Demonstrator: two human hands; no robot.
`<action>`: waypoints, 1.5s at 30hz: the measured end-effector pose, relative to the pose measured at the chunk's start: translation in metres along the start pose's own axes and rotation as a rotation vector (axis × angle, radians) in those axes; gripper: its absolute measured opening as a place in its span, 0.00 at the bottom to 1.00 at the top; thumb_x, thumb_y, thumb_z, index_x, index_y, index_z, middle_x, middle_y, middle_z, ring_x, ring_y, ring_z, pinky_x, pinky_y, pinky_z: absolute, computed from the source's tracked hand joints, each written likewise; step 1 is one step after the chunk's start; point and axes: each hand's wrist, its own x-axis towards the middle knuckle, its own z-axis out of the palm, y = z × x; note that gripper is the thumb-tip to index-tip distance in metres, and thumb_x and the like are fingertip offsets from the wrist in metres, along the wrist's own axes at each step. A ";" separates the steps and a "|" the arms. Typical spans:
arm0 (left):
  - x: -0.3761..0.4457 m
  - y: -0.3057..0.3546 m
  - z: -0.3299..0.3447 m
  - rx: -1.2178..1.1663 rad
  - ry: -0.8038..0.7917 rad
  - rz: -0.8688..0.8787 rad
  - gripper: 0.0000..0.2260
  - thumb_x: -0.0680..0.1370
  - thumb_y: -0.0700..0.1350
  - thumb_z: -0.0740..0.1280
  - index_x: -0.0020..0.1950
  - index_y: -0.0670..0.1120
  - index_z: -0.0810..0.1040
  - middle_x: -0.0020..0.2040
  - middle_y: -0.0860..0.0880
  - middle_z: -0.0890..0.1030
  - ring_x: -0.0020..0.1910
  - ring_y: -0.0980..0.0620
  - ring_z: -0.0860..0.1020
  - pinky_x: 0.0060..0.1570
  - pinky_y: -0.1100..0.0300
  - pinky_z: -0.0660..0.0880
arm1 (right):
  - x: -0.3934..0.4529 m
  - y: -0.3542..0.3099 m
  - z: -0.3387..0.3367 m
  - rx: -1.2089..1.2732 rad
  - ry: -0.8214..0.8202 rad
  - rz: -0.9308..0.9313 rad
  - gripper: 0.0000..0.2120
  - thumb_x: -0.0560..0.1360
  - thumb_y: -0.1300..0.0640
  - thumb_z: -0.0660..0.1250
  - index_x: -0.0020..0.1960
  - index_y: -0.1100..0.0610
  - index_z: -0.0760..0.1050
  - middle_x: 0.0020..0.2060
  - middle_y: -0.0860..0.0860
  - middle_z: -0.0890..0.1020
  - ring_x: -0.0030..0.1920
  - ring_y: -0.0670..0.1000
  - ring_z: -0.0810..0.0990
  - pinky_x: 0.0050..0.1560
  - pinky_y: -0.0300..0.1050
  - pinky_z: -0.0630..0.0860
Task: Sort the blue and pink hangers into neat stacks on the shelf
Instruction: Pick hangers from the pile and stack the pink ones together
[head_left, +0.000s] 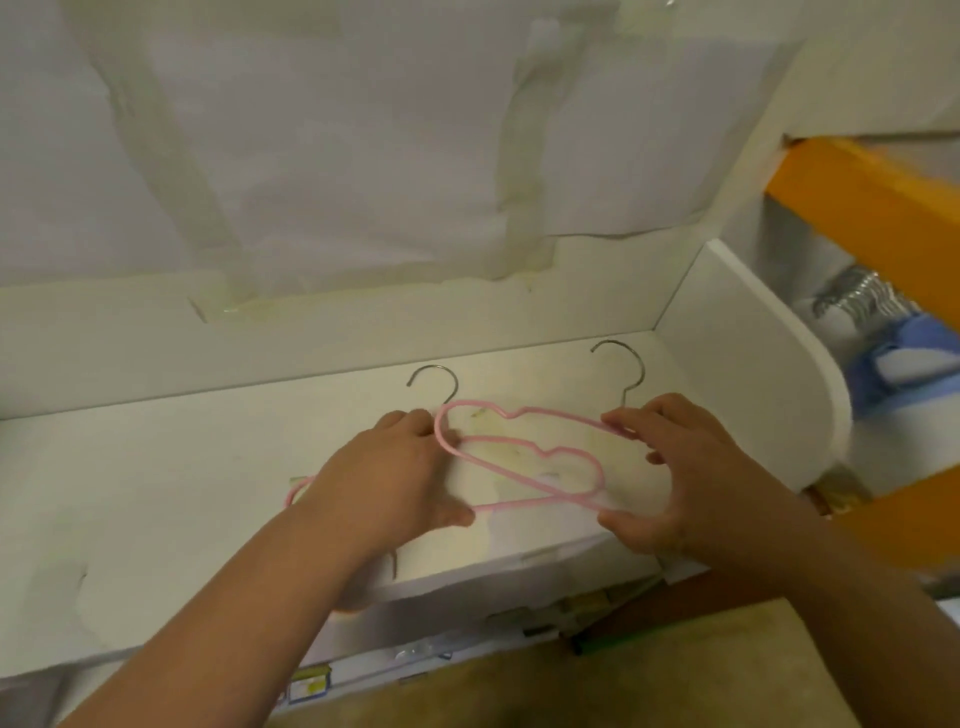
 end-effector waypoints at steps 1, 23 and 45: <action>0.000 0.000 -0.002 0.017 -0.005 0.002 0.33 0.65 0.70 0.66 0.66 0.57 0.71 0.59 0.53 0.73 0.58 0.50 0.70 0.56 0.54 0.73 | -0.003 0.002 -0.001 0.005 0.003 -0.004 0.43 0.58 0.29 0.69 0.69 0.39 0.61 0.55 0.34 0.63 0.56 0.42 0.67 0.58 0.42 0.75; -0.118 0.289 -0.018 0.043 0.194 0.043 0.38 0.62 0.73 0.60 0.71 0.61 0.67 0.58 0.57 0.69 0.54 0.55 0.74 0.53 0.56 0.76 | -0.279 0.127 -0.108 -0.064 0.303 -0.165 0.39 0.62 0.35 0.71 0.69 0.49 0.68 0.56 0.36 0.68 0.55 0.40 0.70 0.53 0.31 0.69; 0.119 0.583 0.033 -0.079 0.242 0.408 0.34 0.65 0.71 0.63 0.69 0.59 0.69 0.56 0.58 0.69 0.53 0.58 0.69 0.51 0.63 0.71 | -0.405 0.416 -0.216 -0.001 0.397 0.445 0.41 0.58 0.26 0.65 0.69 0.35 0.62 0.58 0.33 0.66 0.55 0.39 0.70 0.46 0.32 0.70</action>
